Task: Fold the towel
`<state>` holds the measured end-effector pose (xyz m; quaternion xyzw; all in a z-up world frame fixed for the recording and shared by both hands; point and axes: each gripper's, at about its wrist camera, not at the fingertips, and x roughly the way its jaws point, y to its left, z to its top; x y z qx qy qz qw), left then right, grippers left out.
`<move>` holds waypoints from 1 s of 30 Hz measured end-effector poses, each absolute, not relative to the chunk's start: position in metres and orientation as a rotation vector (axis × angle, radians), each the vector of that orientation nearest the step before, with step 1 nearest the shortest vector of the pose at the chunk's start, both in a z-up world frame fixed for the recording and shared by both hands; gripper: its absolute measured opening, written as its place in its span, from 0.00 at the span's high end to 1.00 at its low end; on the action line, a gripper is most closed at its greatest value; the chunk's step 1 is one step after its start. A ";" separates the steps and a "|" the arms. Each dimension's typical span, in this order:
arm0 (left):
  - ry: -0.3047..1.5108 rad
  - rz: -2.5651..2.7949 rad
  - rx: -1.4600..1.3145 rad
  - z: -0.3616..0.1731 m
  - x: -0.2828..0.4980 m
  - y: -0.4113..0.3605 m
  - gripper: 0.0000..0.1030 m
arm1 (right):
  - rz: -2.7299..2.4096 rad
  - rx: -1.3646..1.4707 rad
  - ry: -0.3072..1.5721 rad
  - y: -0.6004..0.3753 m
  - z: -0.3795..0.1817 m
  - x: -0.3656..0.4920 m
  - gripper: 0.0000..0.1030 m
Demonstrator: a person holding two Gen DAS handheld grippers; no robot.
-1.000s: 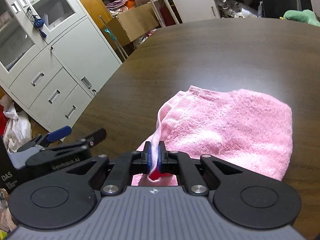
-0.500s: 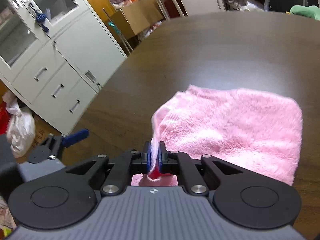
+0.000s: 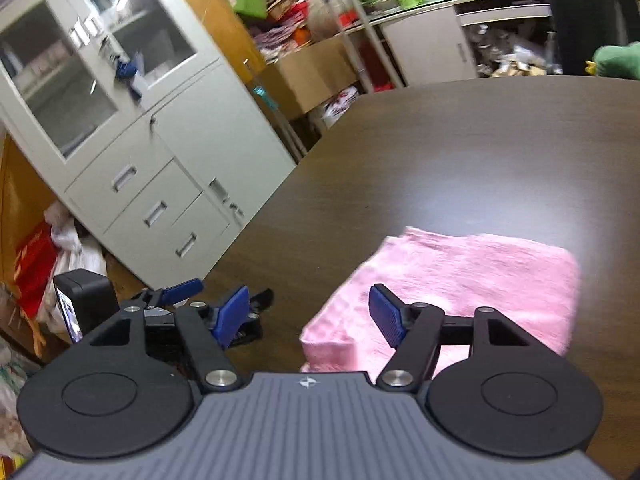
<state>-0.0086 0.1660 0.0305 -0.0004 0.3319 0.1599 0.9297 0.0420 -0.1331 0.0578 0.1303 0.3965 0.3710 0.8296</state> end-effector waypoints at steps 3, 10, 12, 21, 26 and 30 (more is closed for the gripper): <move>0.665 0.328 0.008 0.033 -0.009 0.164 0.00 | 0.699 0.139 0.804 -0.137 0.052 0.029 0.34; 0.680 0.335 0.048 0.028 -0.004 0.158 0.00 | 0.511 -0.355 0.653 -0.085 0.035 0.007 0.34; 0.681 0.336 0.052 0.027 -0.004 0.158 0.00 | 0.499 -0.495 0.637 -0.063 0.025 0.003 0.34; 0.677 0.376 -0.015 0.032 -0.006 0.171 0.00 | 0.740 -0.314 0.667 -0.057 0.032 0.001 0.31; 0.673 0.364 -0.047 0.033 -0.008 0.175 0.00 | 0.703 -0.162 0.696 -0.075 0.037 0.020 0.36; 0.676 0.389 -0.087 0.033 -0.008 0.182 0.00 | 0.658 -0.171 0.695 -0.057 0.028 0.018 0.42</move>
